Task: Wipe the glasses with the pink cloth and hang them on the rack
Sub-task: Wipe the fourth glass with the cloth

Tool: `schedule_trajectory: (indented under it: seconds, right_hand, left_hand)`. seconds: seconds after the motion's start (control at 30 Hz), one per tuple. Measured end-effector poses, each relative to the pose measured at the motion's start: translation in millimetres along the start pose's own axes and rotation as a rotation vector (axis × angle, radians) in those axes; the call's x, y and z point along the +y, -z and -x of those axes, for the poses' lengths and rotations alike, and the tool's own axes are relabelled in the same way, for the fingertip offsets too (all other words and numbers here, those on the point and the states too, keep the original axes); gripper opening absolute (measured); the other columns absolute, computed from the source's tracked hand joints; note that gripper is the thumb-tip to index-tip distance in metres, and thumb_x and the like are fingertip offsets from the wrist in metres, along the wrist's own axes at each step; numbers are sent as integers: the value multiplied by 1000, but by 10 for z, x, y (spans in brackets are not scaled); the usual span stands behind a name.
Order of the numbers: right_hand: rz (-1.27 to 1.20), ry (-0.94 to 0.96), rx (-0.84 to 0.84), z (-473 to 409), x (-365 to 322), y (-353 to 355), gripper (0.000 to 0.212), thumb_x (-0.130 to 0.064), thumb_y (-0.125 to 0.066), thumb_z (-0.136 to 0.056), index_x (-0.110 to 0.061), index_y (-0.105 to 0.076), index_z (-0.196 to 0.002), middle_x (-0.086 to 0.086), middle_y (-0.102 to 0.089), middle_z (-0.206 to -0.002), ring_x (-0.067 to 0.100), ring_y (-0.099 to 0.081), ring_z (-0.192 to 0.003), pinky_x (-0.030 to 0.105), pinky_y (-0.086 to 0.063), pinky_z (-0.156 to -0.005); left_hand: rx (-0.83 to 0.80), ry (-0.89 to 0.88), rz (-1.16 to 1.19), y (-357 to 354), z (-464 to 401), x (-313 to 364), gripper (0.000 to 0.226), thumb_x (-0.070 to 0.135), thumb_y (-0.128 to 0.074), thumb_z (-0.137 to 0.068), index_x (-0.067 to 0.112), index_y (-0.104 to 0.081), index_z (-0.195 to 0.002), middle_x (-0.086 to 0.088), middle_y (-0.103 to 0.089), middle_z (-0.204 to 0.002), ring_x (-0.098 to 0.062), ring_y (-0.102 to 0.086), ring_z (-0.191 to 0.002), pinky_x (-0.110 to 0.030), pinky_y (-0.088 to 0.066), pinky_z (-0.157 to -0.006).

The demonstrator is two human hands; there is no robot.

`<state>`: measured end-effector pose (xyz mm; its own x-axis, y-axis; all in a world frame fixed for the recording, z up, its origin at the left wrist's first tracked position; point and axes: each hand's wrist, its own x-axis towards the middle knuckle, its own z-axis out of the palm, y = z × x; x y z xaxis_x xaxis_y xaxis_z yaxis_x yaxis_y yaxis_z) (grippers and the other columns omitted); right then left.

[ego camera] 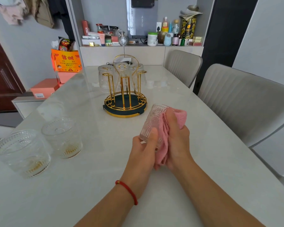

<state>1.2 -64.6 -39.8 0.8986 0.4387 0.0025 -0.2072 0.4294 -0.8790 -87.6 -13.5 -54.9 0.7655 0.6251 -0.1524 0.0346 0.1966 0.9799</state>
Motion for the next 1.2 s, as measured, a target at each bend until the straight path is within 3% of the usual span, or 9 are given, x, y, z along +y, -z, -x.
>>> schedule_trajectory:
  seconds: [0.17,0.23,0.37,0.5,0.57,0.7,0.83,0.93,1.2]
  right_hand:
    - [-76,36,-97,-5,-46,47,55,-43,-79,-82,-13,-64,-125,19,-74,-111,39,-72,-102,56,-57,-91]
    - [-95,-28,-178,-32,-45,85,60,-44,-80,-81,-10,-64,-126,26,-70,-114,45,-69,-105,60,-55,-93]
    - [-115,-210,-276,-55,-55,111,100,-59,-90,-59,-4,-57,-135,34,-61,-123,42,-68,-98,56,-57,-87]
    - [-102,-49,-244,-67,-78,112,68,-50,-88,-64,-15,-67,-119,22,-72,-107,40,-72,-96,55,-58,-86]
    - [-45,28,-204,-25,-79,81,72,-49,-89,-64,-13,-66,-121,25,-72,-112,45,-71,-102,55,-59,-86]
    - [-88,18,-250,-8,-38,89,79,-54,-93,-56,-15,-68,-119,29,-68,-116,43,-68,-104,60,-53,-96]
    - [-169,-142,-365,-53,-68,141,96,-51,-95,-56,-4,-58,-132,24,-68,-113,37,-68,-100,54,-54,-96]
    - [-131,-177,-337,-59,-74,155,84,-53,-93,-58,-5,-65,-122,22,-71,-109,36,-69,-100,58,-50,-101]
    - [-87,-18,-180,11,-40,44,69,-43,-84,-69,-8,-64,-125,22,-73,-112,38,-72,-101,52,-58,-90]
  left_hand:
    - [-42,-33,-192,29,8,-12,86,95,-37,-70,20,-62,-104,2,-69,-83,-14,-68,-73,-34,-58,-65]
    - [-170,19,-57,68,34,33,78,89,-37,-83,11,-44,-83,-1,-42,-64,-14,-42,-51,-26,-37,-47]
    - [-408,261,196,166,72,127,65,87,-33,-87,22,-31,-83,1,-18,-69,-12,-15,-50,-24,-11,-45]
    - [-449,228,203,171,43,148,76,87,-34,-85,13,-53,-78,-3,-37,-66,-12,-24,-46,-22,-12,-42]
    - [-344,133,75,170,31,131,77,85,-45,-78,9,-54,-91,-6,-48,-70,-13,-31,-45,-20,-17,-41]
    - [-287,-21,-68,170,44,88,81,89,-54,-74,10,-42,-86,-9,-31,-71,-13,-27,-47,-19,-19,-43]
    - [-448,243,176,164,92,111,82,97,-36,-68,15,-34,-65,2,-21,-58,-10,-17,-42,-19,-9,-39]
    - [-553,338,278,187,64,146,81,93,-28,-78,16,-45,-59,1,-17,-62,-10,-16,-42,-19,-10,-37]
    - [-299,4,-58,181,15,103,84,87,-55,-75,7,-51,-97,-11,-46,-73,-13,-33,-41,-18,-25,-39]
